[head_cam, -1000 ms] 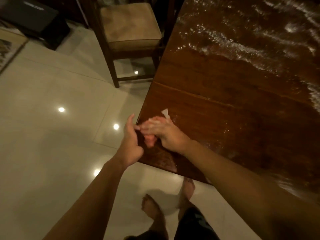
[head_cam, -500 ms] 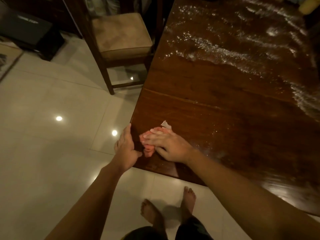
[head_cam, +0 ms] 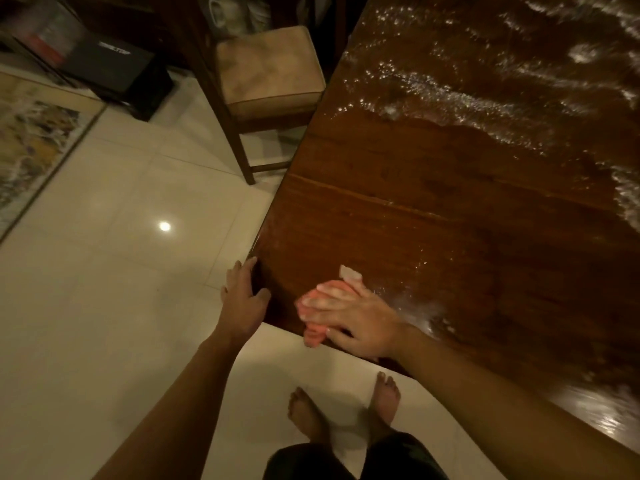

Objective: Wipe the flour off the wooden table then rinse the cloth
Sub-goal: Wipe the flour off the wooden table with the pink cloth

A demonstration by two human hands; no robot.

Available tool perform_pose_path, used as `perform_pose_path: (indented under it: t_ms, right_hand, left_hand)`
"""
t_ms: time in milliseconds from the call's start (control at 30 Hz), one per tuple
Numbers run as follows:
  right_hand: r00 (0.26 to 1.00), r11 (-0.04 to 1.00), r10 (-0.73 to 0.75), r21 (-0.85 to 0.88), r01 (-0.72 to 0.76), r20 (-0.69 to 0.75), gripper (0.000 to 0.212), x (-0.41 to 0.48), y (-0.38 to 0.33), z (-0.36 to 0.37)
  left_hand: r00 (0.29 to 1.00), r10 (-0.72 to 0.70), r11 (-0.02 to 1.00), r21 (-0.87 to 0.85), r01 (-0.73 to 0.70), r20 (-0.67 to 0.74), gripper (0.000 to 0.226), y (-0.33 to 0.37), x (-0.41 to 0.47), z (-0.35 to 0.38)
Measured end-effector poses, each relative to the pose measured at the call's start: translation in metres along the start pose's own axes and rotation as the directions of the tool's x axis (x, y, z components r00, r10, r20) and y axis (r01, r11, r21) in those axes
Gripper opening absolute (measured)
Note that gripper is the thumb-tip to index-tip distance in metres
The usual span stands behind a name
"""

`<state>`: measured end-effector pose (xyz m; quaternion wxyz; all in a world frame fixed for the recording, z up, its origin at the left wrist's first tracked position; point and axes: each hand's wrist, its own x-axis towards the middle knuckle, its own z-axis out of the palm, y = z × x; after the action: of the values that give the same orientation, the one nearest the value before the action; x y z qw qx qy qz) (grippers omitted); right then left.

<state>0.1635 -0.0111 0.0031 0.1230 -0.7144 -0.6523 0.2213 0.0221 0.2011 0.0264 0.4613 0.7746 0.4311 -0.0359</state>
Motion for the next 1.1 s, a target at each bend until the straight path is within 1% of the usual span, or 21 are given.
perform_pose_path:
  t_ms: [67, 133, 200, 233, 267, 300, 333, 400, 433, 467, 500, 533, 600, 667, 767, 833, 900, 933, 1000, 1067, 1100]
  right_hand:
    - [0.994, 0.992, 0.110, -0.061, -0.111, -0.018, 0.051, -0.040, 0.020, -0.007]
    - [0.932, 0.928, 0.352, -0.098, -0.359, -0.083, 0.056, -0.076, 0.043, -0.016]
    - [0.753, 0.762, 0.635, -0.024, -0.648, -0.174, 0.056, -0.095, 0.060, -0.021]
    - [0.653, 0.670, 0.733, 0.031, -0.742, -0.192, 0.056, -0.097, 0.063, -0.023]
    - [0.594, 0.616, 0.778, 0.060, -0.786, -0.202, 0.056, -0.097, 0.062, -0.024]
    - [0.603, 0.625, 0.769, 0.057, -0.778, -0.211, 0.057, -0.098, 0.058, -0.021]
    - [0.680, 0.698, 0.705, 0.028, -0.716, -0.201, 0.056, -0.100, 0.052, -0.017]
    - [0.900, 0.896, 0.431, -0.088, -0.436, -0.069, 0.053, -0.126, 0.046, -0.006]
    - [0.956, 0.948, 0.292, -0.137, -0.288, 0.015, 0.052, -0.147, 0.049, -0.004]
    - [0.974, 0.968, 0.213, -0.153, -0.200, 0.079, 0.050, -0.168, 0.058, -0.008]
    - [0.974, 0.969, 0.204, -0.161, -0.187, 0.097, 0.050, -0.184, 0.071, -0.013]
    - [0.963, 0.955, 0.260, -0.166, -0.245, 0.077, 0.050, -0.194, 0.086, -0.018]
    - [0.877, 0.867, 0.479, -0.135, -0.479, -0.038, 0.050, -0.196, 0.112, -0.029]
    - [0.739, 0.742, 0.659, -0.045, -0.669, -0.139, 0.051, -0.171, 0.128, -0.042]
    - [0.573, 0.605, 0.785, 0.093, -0.791, -0.234, 0.055, -0.105, 0.139, -0.055]
    - [0.522, 0.566, 0.816, 0.155, -0.810, -0.248, 0.055, -0.055, 0.142, -0.062]
    - [0.563, 0.609, 0.785, 0.151, -0.779, -0.260, 0.055, -0.006, 0.144, -0.065]
    - [0.617, 0.659, 0.742, 0.117, -0.743, -0.263, 0.055, 0.016, 0.141, -0.064]
    - [0.765, 0.789, 0.596, 0.004, -0.614, -0.243, 0.055, 0.044, 0.123, -0.061]
    - [0.904, 0.902, 0.387, -0.129, -0.412, -0.184, 0.054, 0.044, 0.098, -0.048]
    - [0.949, 0.938, 0.277, -0.171, -0.301, -0.148, 0.054, 0.032, 0.085, -0.041]
  left_hand:
    - [1.000, 0.001, 0.974, 0.228, 0.001, -0.009, 0.066, 0.013, -0.006, 0.011]
    - [1.000, 0.009, 0.923, 0.385, -0.014, 0.016, 0.067, 0.026, -0.009, 0.026]
    - [0.996, 0.013, 0.871, 0.489, -0.052, 0.083, 0.070, 0.037, -0.012, 0.043]
    - [0.993, 0.015, 0.847, 0.525, -0.077, 0.120, 0.071, 0.043, -0.014, 0.053]
    - [0.989, 0.025, 0.822, 0.560, -0.104, 0.148, 0.073, 0.049, -0.016, 0.065]
    - [0.986, 0.031, 0.795, 0.594, -0.124, 0.165, 0.075, 0.055, -0.019, 0.078]
    - [0.984, 0.031, 0.773, 0.620, -0.133, 0.173, 0.077, 0.061, -0.022, 0.089]
    - [0.983, 0.009, 0.746, 0.654, -0.129, 0.184, 0.082, 0.071, -0.025, 0.108]
    - [0.981, -0.013, 0.741, 0.661, -0.119, 0.192, 0.085, 0.072, -0.025, 0.115]
    - [0.980, -0.028, 0.738, 0.666, -0.113, 0.197, 0.086, 0.072, -0.025, 0.118]
    - [0.979, -0.033, 0.735, 0.669, -0.111, 0.199, 0.087, 0.070, -0.025, 0.119]
    - [0.980, -0.034, 0.735, 0.669, -0.109, 0.197, 0.087, 0.067, -0.025, 0.119]
    - [0.980, -0.046, 0.733, 0.673, -0.097, 0.192, 0.087, 0.063, -0.024, 0.117]
    - [0.978, -0.071, 0.734, 0.674, -0.083, 0.198, 0.087, 0.064, -0.023, 0.116]
    - [0.978, -0.080, 0.738, 0.671, -0.071, 0.192, 0.086, 0.065, -0.021, 0.118]
    - [0.976, -0.082, 0.747, 0.661, -0.073, 0.202, 0.087, 0.061, -0.020, 0.117]
    - [0.972, -0.082, 0.750, 0.656, -0.084, 0.219, 0.087, 0.057, -0.018, 0.116]
    - [0.971, -0.089, 0.754, 0.652, -0.080, 0.222, 0.087, 0.056, -0.019, 0.116]
    - [0.975, -0.095, 0.776, 0.629, -0.054, 0.201, 0.089, 0.058, -0.021, 0.116]
    - [0.977, -0.132, 0.797, 0.604, 0.004, 0.168, 0.107, 0.061, -0.019, 0.116]
    - [0.975, -0.167, 0.804, 0.593, 0.048, 0.148, 0.120, 0.065, -0.016, 0.115]
